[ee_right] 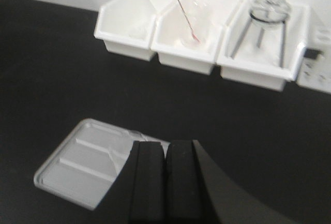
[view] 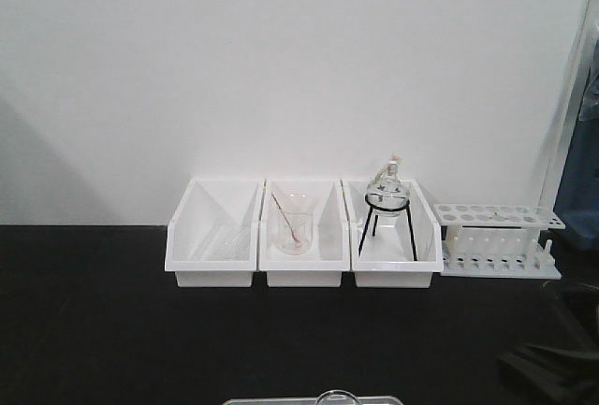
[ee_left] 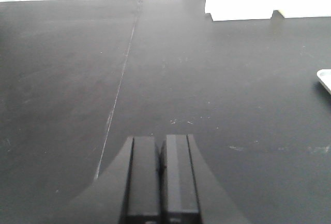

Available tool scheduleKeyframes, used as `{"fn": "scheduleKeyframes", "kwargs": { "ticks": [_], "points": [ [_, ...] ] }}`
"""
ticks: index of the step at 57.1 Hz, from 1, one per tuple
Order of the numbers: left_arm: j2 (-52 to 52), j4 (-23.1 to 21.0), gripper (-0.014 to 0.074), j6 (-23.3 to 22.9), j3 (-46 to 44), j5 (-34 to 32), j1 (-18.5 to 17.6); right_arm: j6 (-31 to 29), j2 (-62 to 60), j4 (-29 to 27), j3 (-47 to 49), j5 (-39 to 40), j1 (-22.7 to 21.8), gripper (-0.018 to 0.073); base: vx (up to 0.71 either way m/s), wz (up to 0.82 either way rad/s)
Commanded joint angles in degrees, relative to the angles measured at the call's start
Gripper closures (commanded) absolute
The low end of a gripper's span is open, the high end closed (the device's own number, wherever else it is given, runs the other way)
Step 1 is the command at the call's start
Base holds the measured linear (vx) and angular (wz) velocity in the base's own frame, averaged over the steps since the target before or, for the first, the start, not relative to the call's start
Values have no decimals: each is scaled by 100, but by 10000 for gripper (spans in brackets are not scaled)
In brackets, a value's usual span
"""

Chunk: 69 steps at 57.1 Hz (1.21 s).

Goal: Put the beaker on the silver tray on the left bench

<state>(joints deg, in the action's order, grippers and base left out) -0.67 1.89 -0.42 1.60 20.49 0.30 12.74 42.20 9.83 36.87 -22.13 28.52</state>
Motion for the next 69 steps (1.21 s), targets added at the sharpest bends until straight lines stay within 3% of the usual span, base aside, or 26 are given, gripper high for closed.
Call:
{"fn": "scheduleKeyframes", "kwargs": {
  "ticks": [1, 18, 39, 44, 50, 59, 69],
  "points": [
    [-90, -9, 595, -23, 159, -450, -36, -38, -610, 141, 140, -546, -19, 567, 0, 0],
    [-90, -9, 595, -23, 159, -450, -36, -38, -2266, 237, 140, -1972, -19, 567, 0, 0],
    [-90, -9, 595, -23, 159, -450, -36, -41, -2837, 304, 77, -2036, -19, 567, 0, 0],
    [-90, -9, 595, -23, 159, -450, -36, -24, -2865, 336, -233, -1628, -19, 567, 0, 0],
    [-90, -9, 595, -23, 159, -450, -36, -15, -3133, 315, -1016, -399, -236, 567, 0, 0],
    [-90, -9, 595, -23, 159, -450, -36, -11, -3617, -10, -2464, 1332, -1107, 567, 0, 0],
    [-90, -9, 595, -23, 159, -450, -36, -11, -4281, -762, -3579, 1866, -2156, 567, 0, 0]
  ]
}}
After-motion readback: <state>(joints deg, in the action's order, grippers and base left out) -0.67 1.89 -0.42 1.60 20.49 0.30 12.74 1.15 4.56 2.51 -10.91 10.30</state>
